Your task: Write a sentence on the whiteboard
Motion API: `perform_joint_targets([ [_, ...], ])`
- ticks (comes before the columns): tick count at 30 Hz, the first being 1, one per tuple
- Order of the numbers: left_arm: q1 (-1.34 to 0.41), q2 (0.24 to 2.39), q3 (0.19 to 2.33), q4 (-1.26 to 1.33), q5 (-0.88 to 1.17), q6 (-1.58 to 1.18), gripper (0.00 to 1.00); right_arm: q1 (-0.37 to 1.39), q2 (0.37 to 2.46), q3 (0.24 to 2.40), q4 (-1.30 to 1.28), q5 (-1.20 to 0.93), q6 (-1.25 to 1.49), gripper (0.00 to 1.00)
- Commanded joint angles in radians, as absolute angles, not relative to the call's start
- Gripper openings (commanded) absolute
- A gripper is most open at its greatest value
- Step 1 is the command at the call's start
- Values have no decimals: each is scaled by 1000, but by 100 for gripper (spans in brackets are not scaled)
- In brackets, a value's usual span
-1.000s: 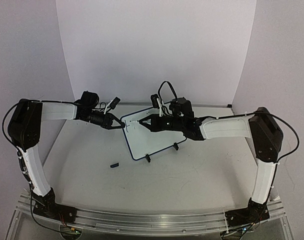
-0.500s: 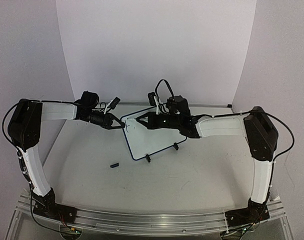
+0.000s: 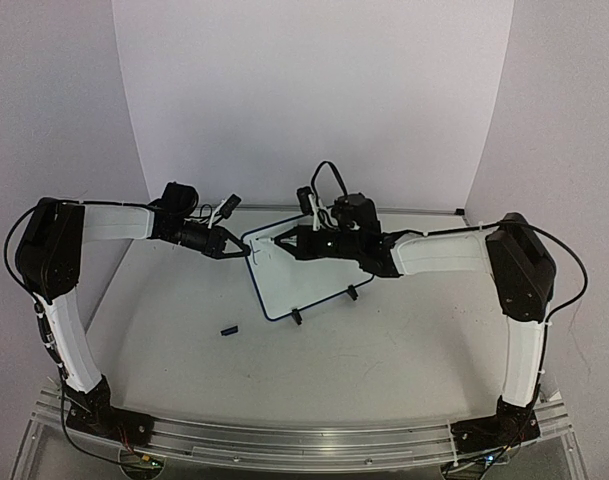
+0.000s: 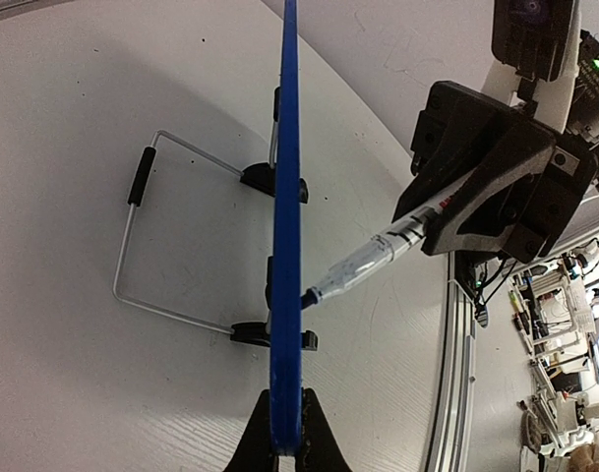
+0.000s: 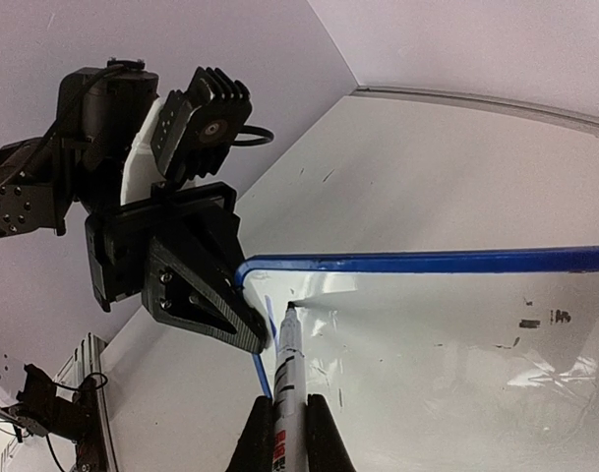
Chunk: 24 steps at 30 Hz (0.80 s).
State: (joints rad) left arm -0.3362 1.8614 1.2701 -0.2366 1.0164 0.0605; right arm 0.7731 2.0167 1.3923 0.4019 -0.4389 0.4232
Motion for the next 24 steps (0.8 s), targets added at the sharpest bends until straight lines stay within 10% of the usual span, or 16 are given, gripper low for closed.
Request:
perform_joint_targets([
  [1,-344,1825,1296,-279,978,109,0,765,2010,1368,417,-431,427,0],
  [24,-345,1827,1296,-284,974,114,0,765,1897,1242,465,-508,447,0],
])
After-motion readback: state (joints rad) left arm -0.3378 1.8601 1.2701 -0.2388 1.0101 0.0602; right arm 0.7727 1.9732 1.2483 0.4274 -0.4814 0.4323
